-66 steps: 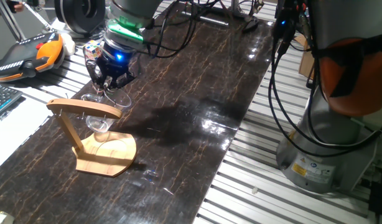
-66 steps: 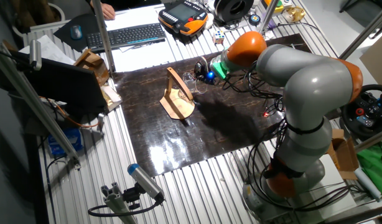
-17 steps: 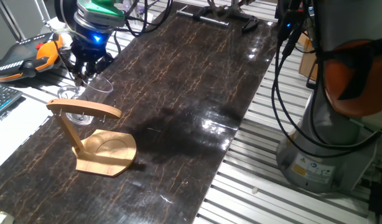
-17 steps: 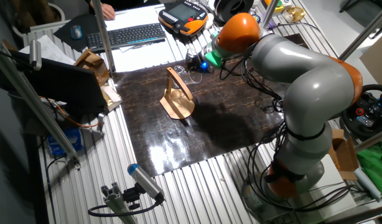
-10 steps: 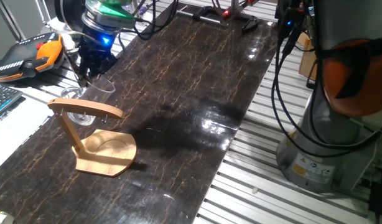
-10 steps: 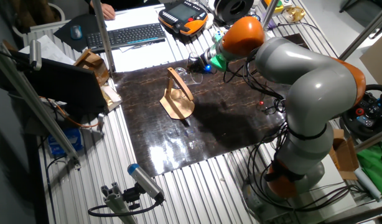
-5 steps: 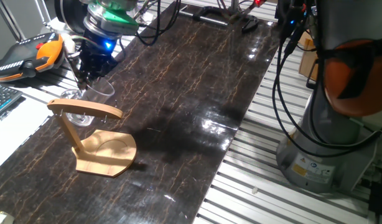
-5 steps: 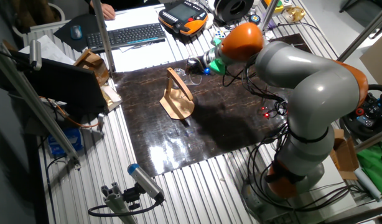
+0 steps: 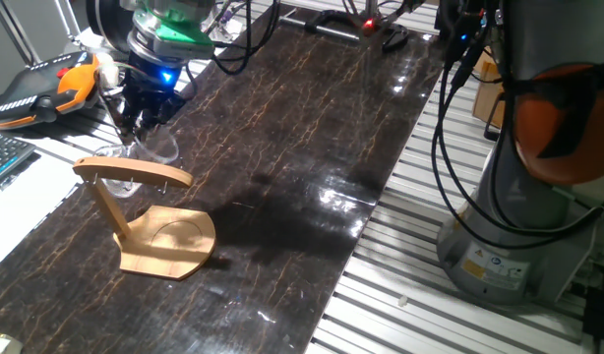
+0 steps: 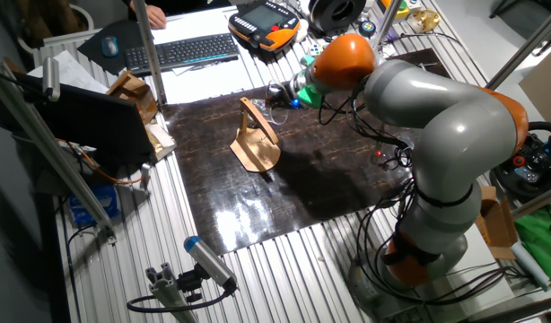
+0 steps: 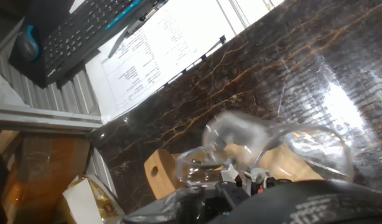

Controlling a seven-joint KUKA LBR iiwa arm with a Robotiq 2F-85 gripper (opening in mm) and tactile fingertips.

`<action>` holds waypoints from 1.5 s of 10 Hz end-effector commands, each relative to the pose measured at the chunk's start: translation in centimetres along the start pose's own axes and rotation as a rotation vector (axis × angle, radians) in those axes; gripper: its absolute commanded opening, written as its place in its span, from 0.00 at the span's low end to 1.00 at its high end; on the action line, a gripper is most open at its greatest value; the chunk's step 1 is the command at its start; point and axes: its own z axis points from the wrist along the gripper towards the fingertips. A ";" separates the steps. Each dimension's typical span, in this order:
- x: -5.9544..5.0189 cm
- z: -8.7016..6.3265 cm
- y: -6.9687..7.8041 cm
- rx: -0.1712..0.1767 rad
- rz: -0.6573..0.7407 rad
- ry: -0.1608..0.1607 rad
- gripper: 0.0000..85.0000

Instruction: Put the cup on the cup rack

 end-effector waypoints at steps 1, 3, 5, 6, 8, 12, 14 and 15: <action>0.0 0.0 0.0 0.001 0.000 0.003 0.27; -0.2 -0.2 -0.1 0.016 -0.009 0.025 0.29; -1.1 -1.6 0.1 0.043 -0.016 0.090 0.30; -1.5 -2.3 0.3 0.056 -0.022 0.122 0.30; -1.8 -3.1 0.8 0.075 -0.018 0.140 0.30; -1.4 -3.0 2.3 0.227 -0.144 0.198 0.18; -1.2 -2.9 2.7 0.296 -0.241 0.249 0.01; -1.3 -3.0 2.6 0.336 -0.285 0.245 0.01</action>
